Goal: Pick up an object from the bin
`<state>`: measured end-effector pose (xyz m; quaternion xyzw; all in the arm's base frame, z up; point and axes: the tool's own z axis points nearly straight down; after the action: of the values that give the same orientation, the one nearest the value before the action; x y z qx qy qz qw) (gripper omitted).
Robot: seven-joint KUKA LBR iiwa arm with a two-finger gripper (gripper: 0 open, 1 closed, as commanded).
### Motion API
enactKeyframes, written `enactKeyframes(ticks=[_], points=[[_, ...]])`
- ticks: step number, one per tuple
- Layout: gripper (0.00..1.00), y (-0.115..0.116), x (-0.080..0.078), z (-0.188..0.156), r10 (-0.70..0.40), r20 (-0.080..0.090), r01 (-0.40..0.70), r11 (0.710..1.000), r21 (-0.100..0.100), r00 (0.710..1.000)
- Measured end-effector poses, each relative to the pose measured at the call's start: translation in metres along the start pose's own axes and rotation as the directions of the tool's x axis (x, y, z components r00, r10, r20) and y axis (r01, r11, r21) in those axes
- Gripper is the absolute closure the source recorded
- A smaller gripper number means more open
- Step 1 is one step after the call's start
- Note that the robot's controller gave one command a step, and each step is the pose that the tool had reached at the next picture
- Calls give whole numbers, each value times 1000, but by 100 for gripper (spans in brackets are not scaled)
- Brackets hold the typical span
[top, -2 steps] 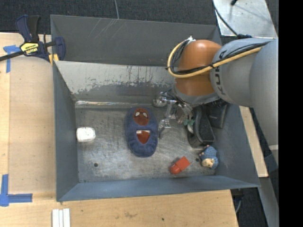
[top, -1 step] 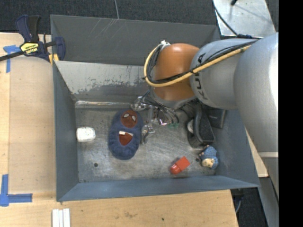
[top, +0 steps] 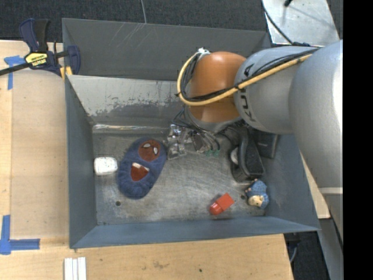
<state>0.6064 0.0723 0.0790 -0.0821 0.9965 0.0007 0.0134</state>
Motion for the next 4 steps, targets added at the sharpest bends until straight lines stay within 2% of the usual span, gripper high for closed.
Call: enactKeyframes(ticks=[1,2,3,4], points=[[100,1,6,-170,-253,-14,253,968,-4,967],[0,1,8,-165,-252,-22,252,968,-7,967],[0,17,33,-10,-456,-4,456,890,-3,890],[100,18,29,-12,-457,9,457,890,1,889]])
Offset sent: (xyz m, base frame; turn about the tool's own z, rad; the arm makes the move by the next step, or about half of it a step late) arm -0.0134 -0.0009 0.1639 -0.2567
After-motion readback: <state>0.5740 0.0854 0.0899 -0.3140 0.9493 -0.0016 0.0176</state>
